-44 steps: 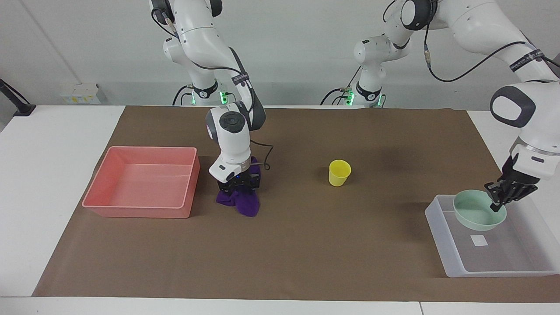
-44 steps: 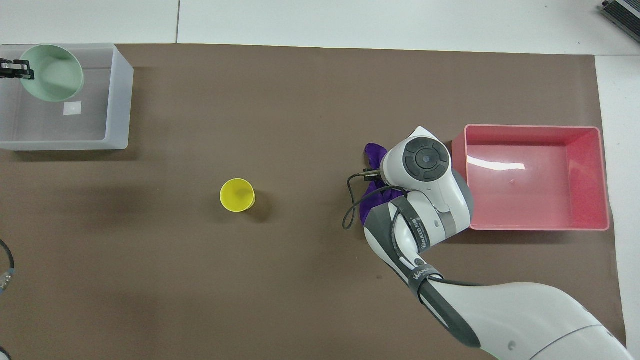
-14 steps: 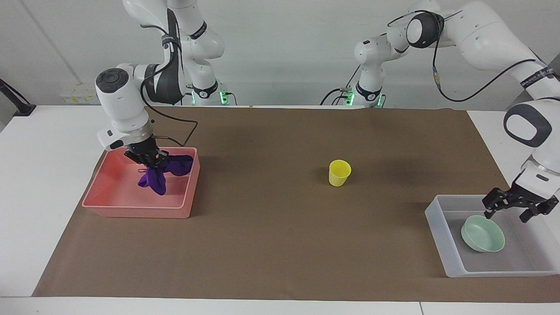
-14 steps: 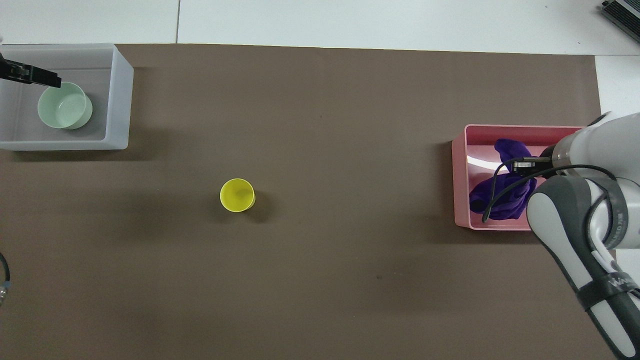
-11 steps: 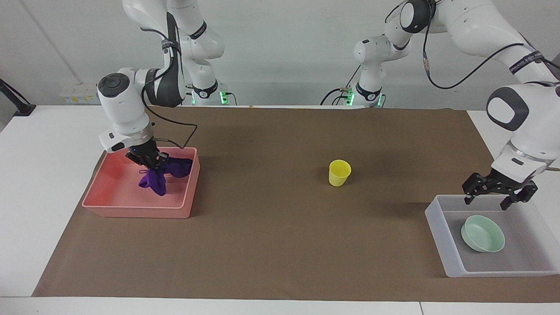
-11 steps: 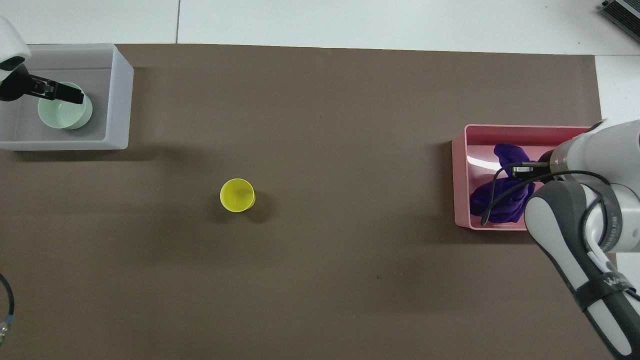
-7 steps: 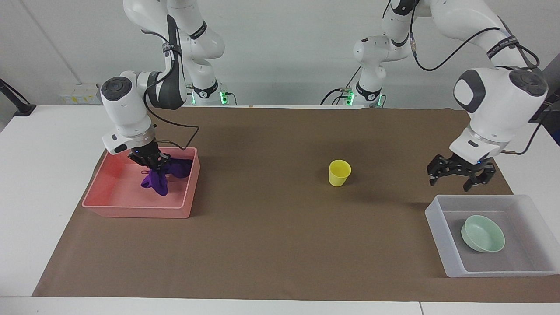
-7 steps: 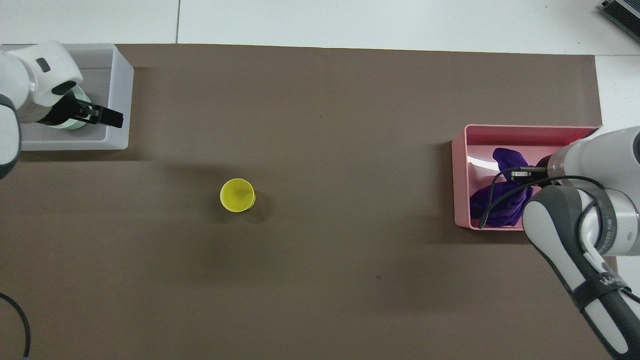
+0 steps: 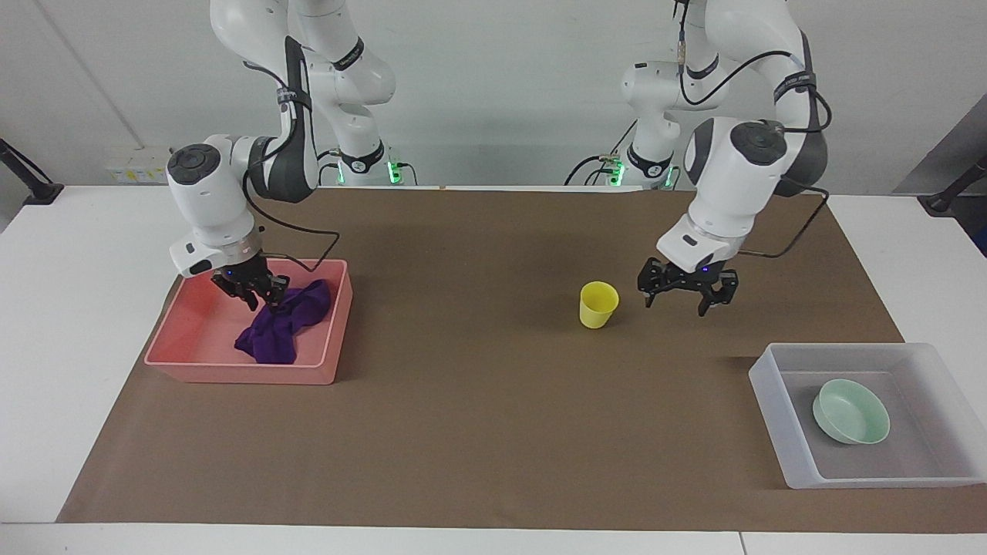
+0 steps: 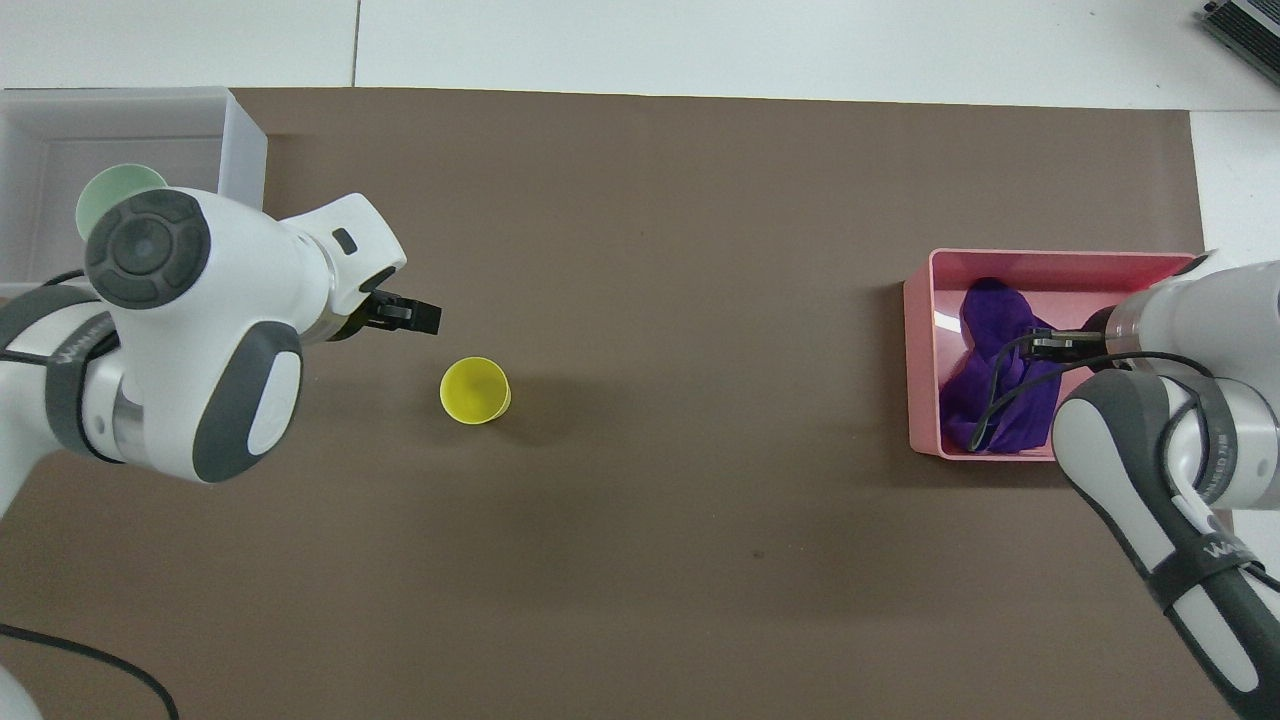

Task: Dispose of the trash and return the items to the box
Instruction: 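Reach the left gripper to the yellow cup and grasp its rim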

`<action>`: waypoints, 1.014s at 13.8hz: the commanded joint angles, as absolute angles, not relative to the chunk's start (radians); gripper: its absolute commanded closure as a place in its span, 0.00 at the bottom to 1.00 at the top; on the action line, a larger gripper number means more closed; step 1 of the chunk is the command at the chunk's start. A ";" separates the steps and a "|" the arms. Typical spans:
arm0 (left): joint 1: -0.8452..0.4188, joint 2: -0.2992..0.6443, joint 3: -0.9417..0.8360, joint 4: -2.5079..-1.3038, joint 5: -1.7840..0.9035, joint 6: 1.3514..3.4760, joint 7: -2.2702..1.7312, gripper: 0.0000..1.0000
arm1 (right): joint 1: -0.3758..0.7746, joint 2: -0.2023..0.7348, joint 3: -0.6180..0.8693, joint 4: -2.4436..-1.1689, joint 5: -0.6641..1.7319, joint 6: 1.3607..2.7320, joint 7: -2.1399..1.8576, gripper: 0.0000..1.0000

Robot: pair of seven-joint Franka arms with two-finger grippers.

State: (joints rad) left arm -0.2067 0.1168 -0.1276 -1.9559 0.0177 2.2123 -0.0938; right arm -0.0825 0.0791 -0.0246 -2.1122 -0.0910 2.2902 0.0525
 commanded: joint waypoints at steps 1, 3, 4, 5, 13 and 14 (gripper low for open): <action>-0.250 0.074 -0.110 -2.069 0.034 2.302 -0.135 0.00 | -0.055 0.051 -0.015 -2.027 -0.064 2.179 0.058 0.00; -0.259 0.052 -0.110 -2.135 0.034 2.335 -0.141 0.00 | -0.029 0.015 -0.015 -1.968 -0.064 2.090 0.089 0.00; -0.277 0.037 -0.109 -2.178 0.034 2.365 -0.141 0.00 | -0.026 -0.001 -0.014 -1.950 -0.063 2.063 0.092 0.00; -0.279 0.026 -0.110 -2.213 0.034 2.405 -0.141 0.00 | -0.015 -0.011 -0.006 -1.939 -0.054 2.043 0.094 0.00; -0.298 0.049 -0.112 -2.276 0.032 2.496 -0.184 1.00 | -0.029 -0.123 -0.031 -1.739 0.032 1.654 0.103 0.00; -0.298 0.051 -0.112 -2.272 0.028 2.490 -0.184 1.00 | -0.029 -0.138 -0.032 -1.773 0.032 1.658 0.106 0.00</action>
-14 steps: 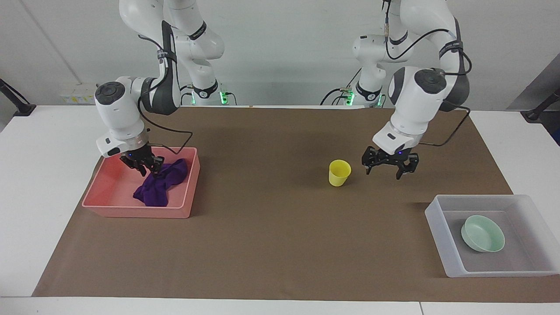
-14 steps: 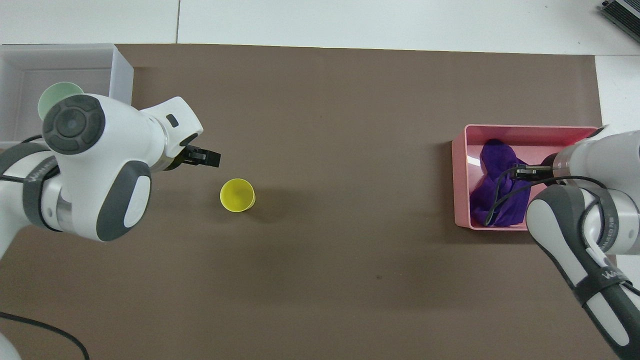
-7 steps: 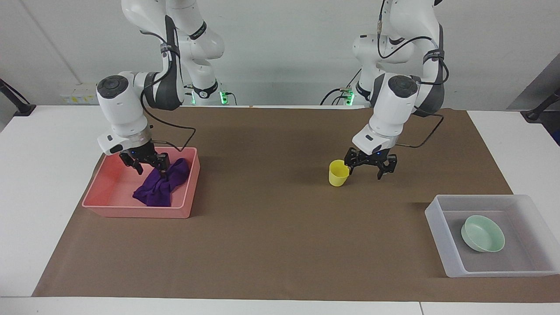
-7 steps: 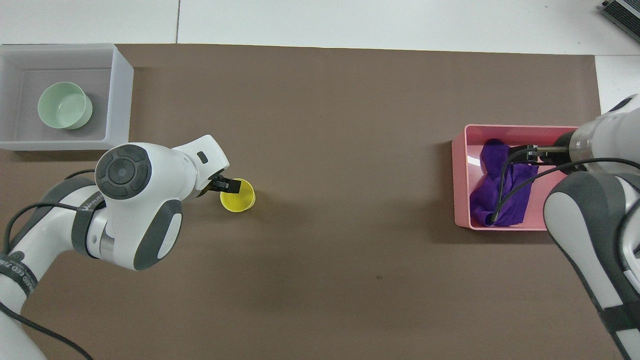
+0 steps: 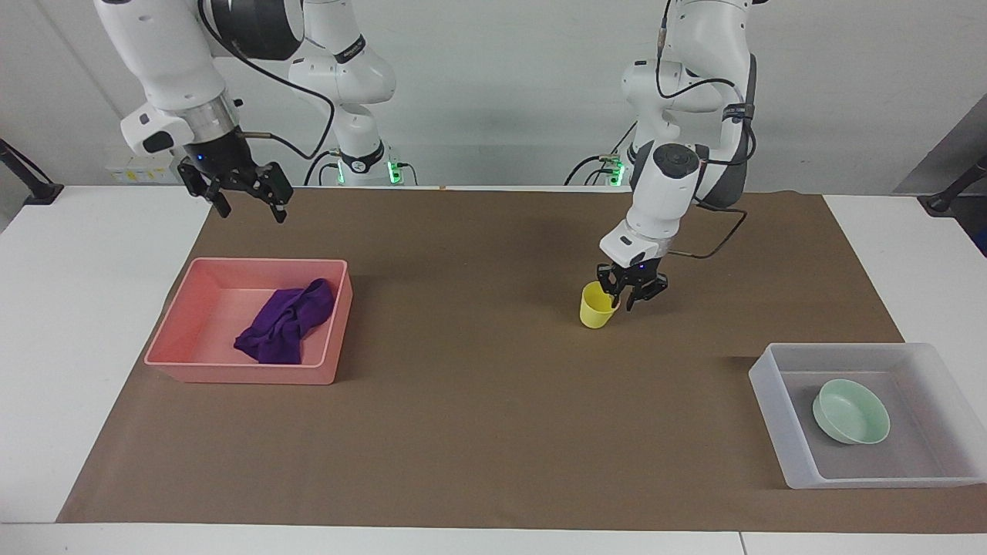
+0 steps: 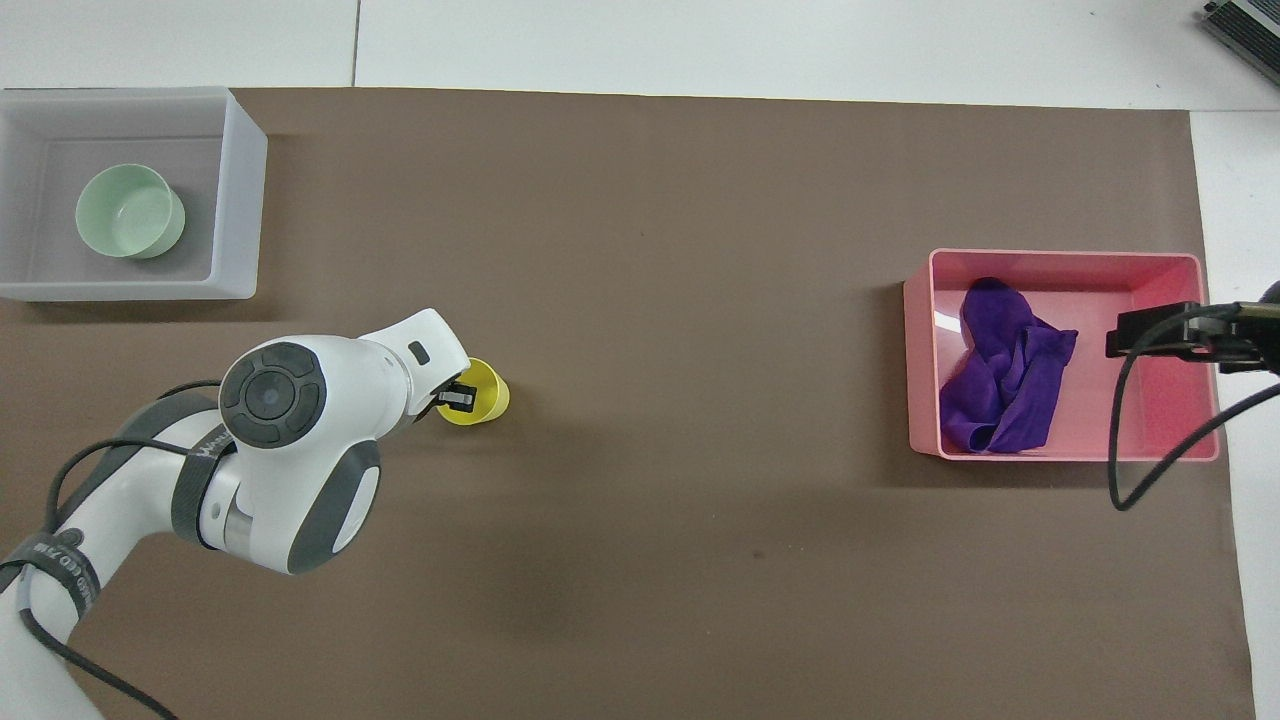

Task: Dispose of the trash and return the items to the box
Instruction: 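Reach the left gripper to the yellow cup and grasp its rim, then carry the yellow cup with the left gripper into the white box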

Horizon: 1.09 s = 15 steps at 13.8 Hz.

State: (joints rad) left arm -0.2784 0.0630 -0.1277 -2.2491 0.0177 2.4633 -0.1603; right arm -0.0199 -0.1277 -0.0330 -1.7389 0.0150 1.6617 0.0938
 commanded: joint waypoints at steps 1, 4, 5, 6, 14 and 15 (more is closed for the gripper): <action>-0.298 0.054 -0.112 -2.264 0.026 2.485 -0.184 1.00 | -0.029 -0.147 -0.032 -1.790 0.032 1.660 0.112 0.00; -0.287 0.052 -0.109 -2.203 0.026 2.419 -0.173 1.00 | -0.031 -0.150 -0.032 -1.793 0.031 1.660 0.098 0.00; -0.281 0.051 -0.104 -2.168 0.026 2.383 -0.172 1.00 | -0.029 -0.149 -0.034 -1.790 0.026 1.661 0.101 0.00; -0.273 0.052 -0.097 -2.133 0.026 2.355 -0.170 1.00 | -0.029 -0.143 -0.034 -1.778 0.014 1.664 0.100 0.00; -0.011 0.115 -0.097 -1.858 0.025 2.238 -0.032 1.00 | -0.028 -0.126 -0.034 -1.738 0.005 1.649 0.101 0.00; 0.012 0.133 -0.097 -1.823 0.025 2.240 -0.028 1.00 | -0.028 -0.124 -0.034 -1.736 -0.009 1.649 0.100 0.00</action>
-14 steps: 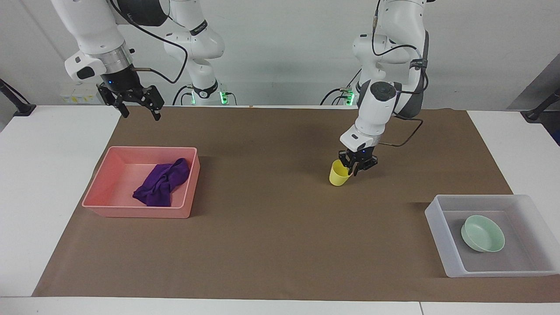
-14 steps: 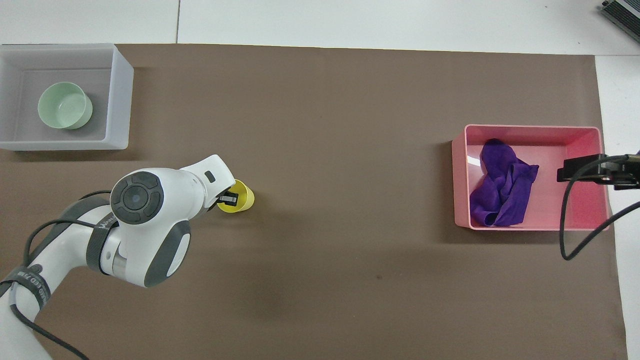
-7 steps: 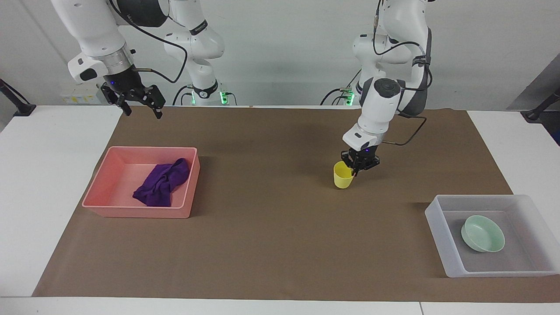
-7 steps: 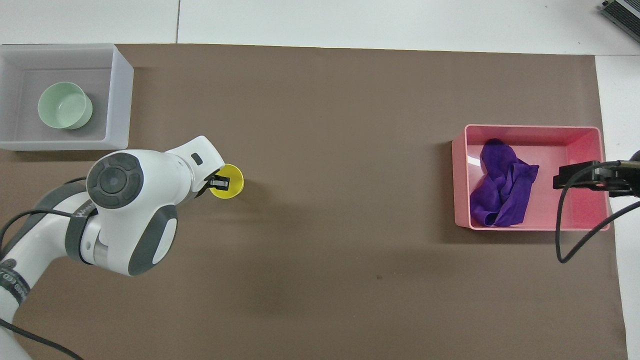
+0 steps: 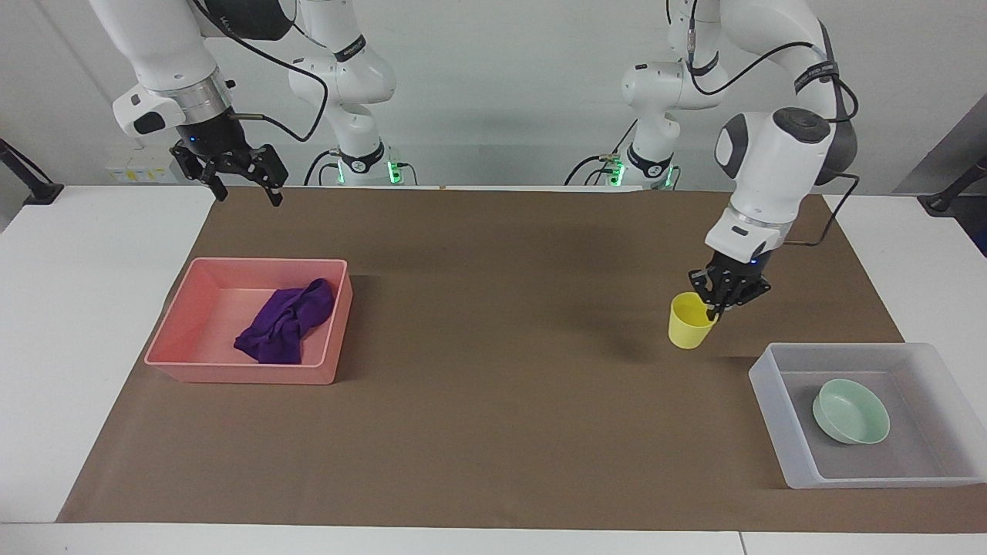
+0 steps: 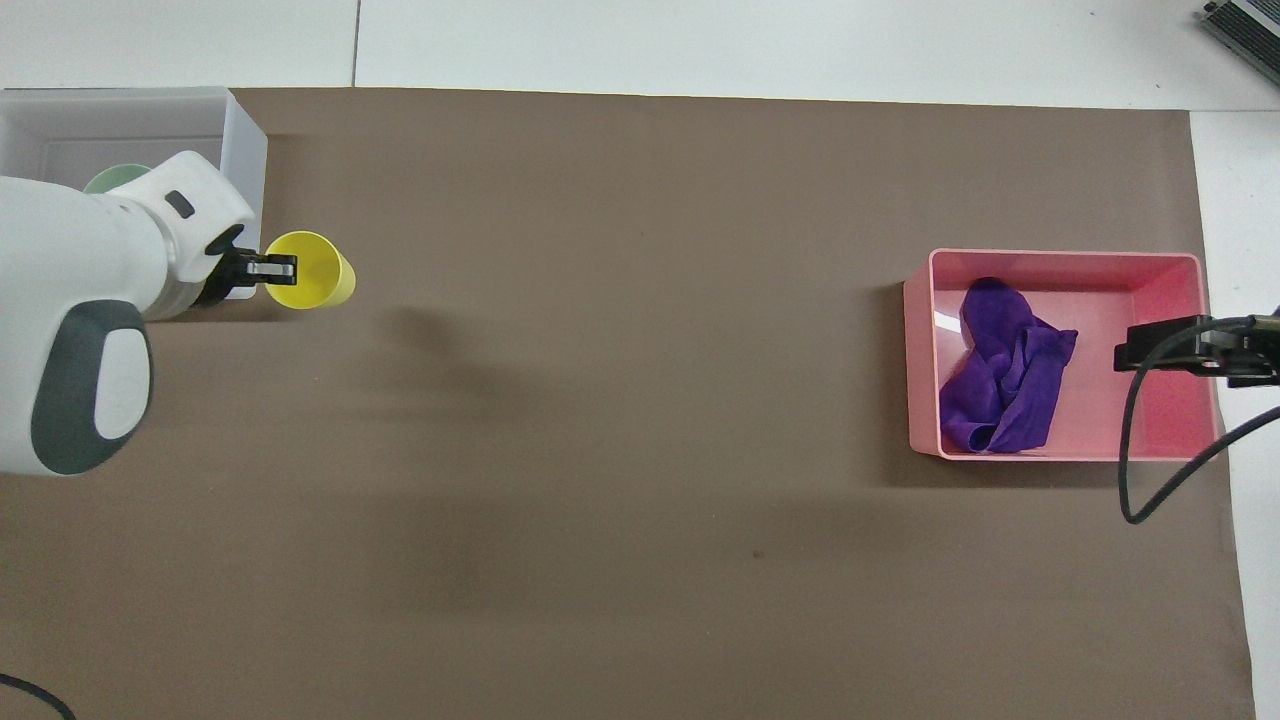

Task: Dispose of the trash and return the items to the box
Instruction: 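Carry the yellow cup with the left gripper into the white box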

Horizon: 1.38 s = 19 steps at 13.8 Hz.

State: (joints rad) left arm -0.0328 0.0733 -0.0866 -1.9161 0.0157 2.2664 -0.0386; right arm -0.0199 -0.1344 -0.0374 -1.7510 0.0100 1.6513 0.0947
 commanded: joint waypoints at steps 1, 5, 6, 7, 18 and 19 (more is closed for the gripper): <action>0.029 0.143 -0.097 -1.813 0.025 2.244 -0.011 1.00 | -0.026 -0.124 -0.032 -1.738 -0.012 1.649 0.100 0.00; 0.147 0.274 -0.100 -1.596 -0.029 2.111 0.052 1.00 | -0.023 -0.124 -0.032 -1.738 -0.014 1.649 0.100 0.00; 0.172 0.303 -0.100 -1.545 -0.044 2.097 0.064 1.00 | -0.023 -0.124 -0.032 -1.740 -0.014 1.651 0.101 0.00; 0.187 0.322 -0.100 -1.530 -0.044 2.106 0.081 1.00 | -0.023 -0.124 -0.032 -1.740 -0.014 1.651 0.101 0.00; 0.341 0.606 -0.104 -1.290 -0.058 2.134 0.141 1.00 | -0.025 -0.127 -0.032 -1.743 -0.014 1.651 0.101 0.00; 0.344 0.603 -0.104 -1.310 -0.067 2.143 0.141 1.00 | -0.028 -0.127 -0.032 -1.743 -0.014 1.652 0.101 0.00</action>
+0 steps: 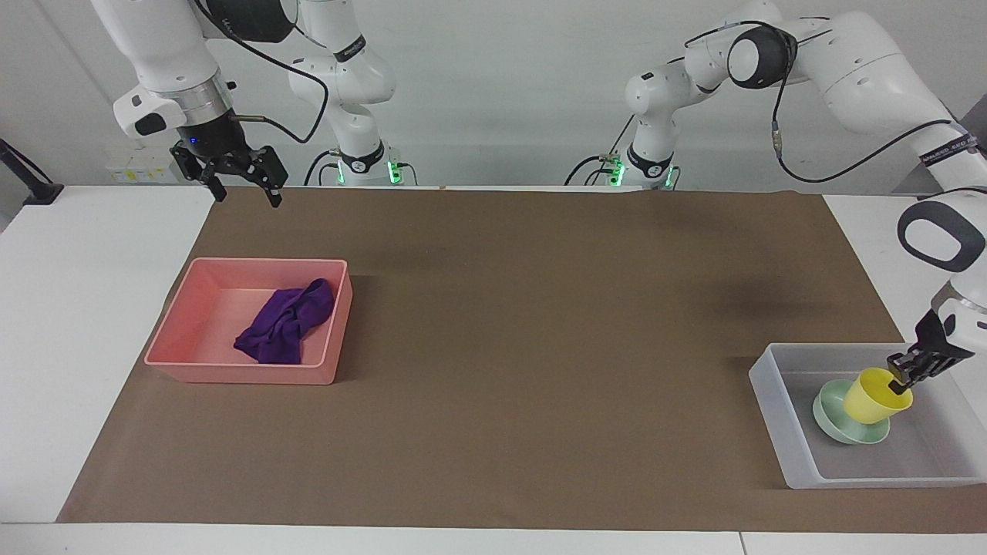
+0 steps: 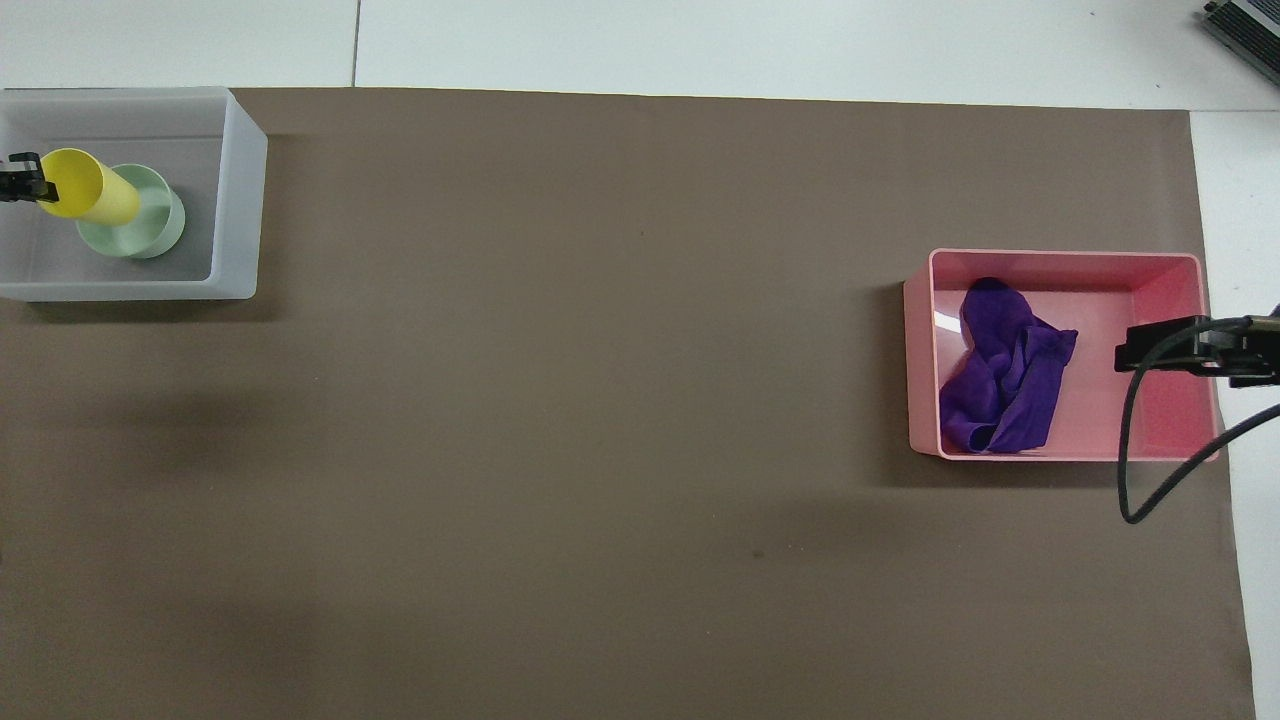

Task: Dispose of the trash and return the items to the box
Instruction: 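Carry the yellow cup with the left gripper into the white box, then lower the yellow cup into the green bowl and open the left gripper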

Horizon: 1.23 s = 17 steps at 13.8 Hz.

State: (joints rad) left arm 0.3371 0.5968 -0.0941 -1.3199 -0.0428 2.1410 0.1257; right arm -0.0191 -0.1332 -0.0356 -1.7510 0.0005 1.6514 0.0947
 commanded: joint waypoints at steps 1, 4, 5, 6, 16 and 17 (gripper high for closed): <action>0.347 0.601 -0.104 -1.322 -0.072 2.157 0.141 1.00 | -0.028 -0.127 -0.032 -1.743 -0.014 1.652 0.101 0.00; 0.350 0.598 -0.104 -1.357 -0.080 2.174 0.141 1.00 | -0.026 -0.127 -0.032 -1.743 -0.014 1.651 0.101 0.00; 0.351 0.598 -0.103 -1.359 -0.080 2.172 0.141 1.00 | -0.025 -0.127 -0.032 -1.743 -0.014 1.651 0.104 0.00; 0.350 0.598 -0.100 -1.362 -0.077 2.174 0.141 1.00 | -0.025 -0.127 -0.032 -1.744 -0.014 1.652 0.104 0.00; 0.293 0.533 -0.101 -1.382 -0.042 2.166 0.210 0.00 | -0.026 -0.132 -0.032 -1.753 -0.012 1.666 0.114 0.00; 0.272 0.494 -0.101 -1.417 -0.041 2.166 0.230 0.00 | -0.028 -0.132 -0.032 -1.753 -0.011 1.666 0.110 0.00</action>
State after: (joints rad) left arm 0.3187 0.5739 -0.1099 -1.3521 -0.0588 2.1630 0.1939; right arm -0.0195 -0.1332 -0.0367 -1.7515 0.0004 1.6527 0.0947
